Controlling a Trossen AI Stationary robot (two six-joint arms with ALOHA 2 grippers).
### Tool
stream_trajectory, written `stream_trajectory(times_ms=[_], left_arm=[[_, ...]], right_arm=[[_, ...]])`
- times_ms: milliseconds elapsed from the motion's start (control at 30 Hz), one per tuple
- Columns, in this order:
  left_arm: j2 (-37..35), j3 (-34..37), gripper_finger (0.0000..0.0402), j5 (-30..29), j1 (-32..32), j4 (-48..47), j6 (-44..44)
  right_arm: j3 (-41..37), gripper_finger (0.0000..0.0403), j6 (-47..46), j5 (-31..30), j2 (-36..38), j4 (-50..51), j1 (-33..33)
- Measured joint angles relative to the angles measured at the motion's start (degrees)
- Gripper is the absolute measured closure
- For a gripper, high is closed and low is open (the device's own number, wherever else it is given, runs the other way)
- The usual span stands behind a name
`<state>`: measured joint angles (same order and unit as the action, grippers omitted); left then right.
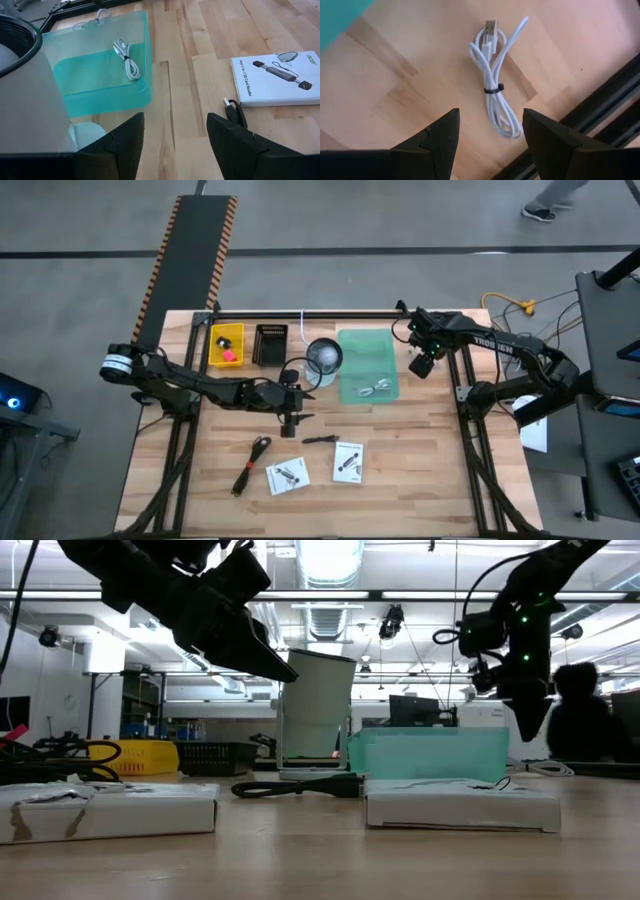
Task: Pick and place items into bin
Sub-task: Put the white charger cable into the green bin
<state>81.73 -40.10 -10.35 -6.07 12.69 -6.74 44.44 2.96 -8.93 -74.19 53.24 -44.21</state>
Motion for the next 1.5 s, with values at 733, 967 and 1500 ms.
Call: stream_trajectory(times_ms=[733,967,1500], left_arm=[[0.0,0.1,0.0202,0.0,0.0,0.1,-0.1],[0.0,0.2,0.0202,0.0,0.0,0.0,-0.1],[0.0,0.5,0.0202,0.0,0.0,0.0,0.0]], right_arm=[[6.6,0.02,-3.3,1.0,-13.6,-0.3,-0.1],[11.1,0.02,-0.9,-1.6,-23.2,1.1,-0.4],[13.3,0.0252,1.9,-3.3,-26.1,3.5,-0.7]])
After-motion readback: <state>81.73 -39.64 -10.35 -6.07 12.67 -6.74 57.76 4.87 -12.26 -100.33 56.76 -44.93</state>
